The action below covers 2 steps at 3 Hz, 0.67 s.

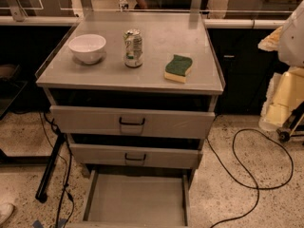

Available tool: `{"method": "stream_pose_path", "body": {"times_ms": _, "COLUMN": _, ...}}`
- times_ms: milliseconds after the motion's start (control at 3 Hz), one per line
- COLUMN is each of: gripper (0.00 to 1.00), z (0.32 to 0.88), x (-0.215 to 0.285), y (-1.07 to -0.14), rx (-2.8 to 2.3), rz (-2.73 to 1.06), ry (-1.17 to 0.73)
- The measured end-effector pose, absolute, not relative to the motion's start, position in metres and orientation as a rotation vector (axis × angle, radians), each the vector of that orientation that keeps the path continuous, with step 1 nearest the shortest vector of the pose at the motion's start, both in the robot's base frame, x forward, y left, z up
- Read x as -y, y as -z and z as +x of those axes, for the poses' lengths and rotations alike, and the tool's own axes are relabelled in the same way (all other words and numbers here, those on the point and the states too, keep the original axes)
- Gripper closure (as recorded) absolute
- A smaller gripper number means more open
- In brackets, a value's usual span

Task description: Place sponge into bottom drawer

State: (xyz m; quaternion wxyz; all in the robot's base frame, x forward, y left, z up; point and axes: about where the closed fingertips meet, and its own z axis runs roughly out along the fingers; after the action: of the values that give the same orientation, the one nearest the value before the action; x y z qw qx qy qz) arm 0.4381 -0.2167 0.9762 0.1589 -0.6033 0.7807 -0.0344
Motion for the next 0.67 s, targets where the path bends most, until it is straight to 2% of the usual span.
{"method": "stream_pose_path", "body": {"times_ms": 333, "gripper": 0.00, "z": 0.438, "x": 0.217, "y": -0.976, "rx": -2.231, "rz": -1.724, "ry": 0.099}}
{"method": "stream_pose_path", "body": {"times_ms": 667, "gripper": 0.00, "z": 0.485, "x": 0.169, "y": -0.970, "rx": -2.192, "rz": -1.756, "ry": 0.003}}
